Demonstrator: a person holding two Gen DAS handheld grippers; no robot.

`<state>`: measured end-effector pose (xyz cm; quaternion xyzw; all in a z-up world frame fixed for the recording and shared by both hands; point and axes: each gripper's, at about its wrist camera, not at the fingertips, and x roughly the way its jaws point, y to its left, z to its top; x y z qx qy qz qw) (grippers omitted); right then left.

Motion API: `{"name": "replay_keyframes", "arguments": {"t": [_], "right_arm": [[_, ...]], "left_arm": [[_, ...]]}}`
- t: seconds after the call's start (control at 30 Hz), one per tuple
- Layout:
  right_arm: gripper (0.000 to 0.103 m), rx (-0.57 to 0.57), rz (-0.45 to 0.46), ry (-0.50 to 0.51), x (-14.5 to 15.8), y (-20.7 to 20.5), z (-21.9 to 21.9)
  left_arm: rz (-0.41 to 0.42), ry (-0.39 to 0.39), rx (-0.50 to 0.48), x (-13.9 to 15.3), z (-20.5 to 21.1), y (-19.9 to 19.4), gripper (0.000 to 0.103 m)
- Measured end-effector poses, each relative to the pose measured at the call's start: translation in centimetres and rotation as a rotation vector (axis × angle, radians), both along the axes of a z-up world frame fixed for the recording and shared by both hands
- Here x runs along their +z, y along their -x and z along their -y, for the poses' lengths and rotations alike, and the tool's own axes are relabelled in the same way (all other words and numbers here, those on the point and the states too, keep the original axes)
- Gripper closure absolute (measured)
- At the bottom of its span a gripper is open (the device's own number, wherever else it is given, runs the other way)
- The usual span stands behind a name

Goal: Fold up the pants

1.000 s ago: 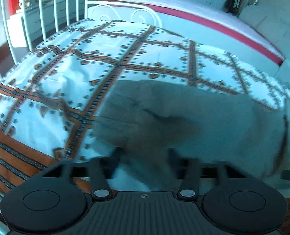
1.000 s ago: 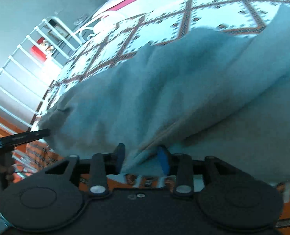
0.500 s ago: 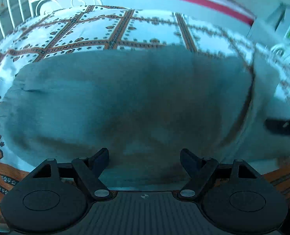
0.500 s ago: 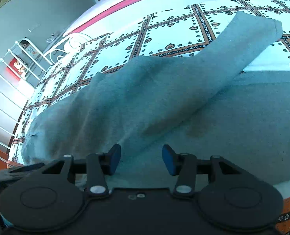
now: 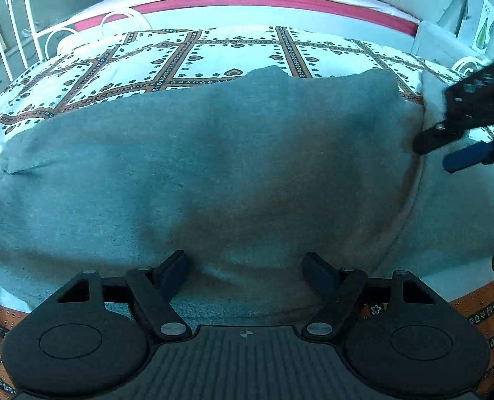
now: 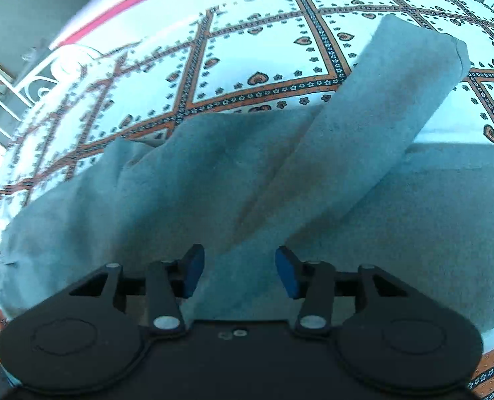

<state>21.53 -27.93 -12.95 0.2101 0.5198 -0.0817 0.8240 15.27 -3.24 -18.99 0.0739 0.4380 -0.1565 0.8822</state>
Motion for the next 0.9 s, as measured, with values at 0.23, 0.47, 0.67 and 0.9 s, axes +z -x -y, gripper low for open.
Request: {"name": "replay_keyframes", "arguments": {"t": [0.23, 0.47, 0.67, 0.9], "right_arm": [[0.097, -0.003, -0.076, 0.139, -0.9, -2.5, 0.3], [0.103, 0.002, 0.055, 0.068, 0.9, 3.2, 1.6], [0.103, -0.088, 0.161, -0.084, 0.3, 12.3, 3.1], [0.079, -0.112, 0.136, -0.121, -2.6, 12.5, 4.0]], "left_arm": [[0.001, 0.022, -0.004, -0.2, -0.3, 0.1, 0.027], [-0.001, 0.029, -0.006, -0.3, -0.5, -0.1, 0.027], [0.003, 0.015, -0.012, -0.3, -0.2, 0.1, 0.025], [0.01, -0.004, -0.009, -0.3, 0.3, 0.1, 0.023]]}}
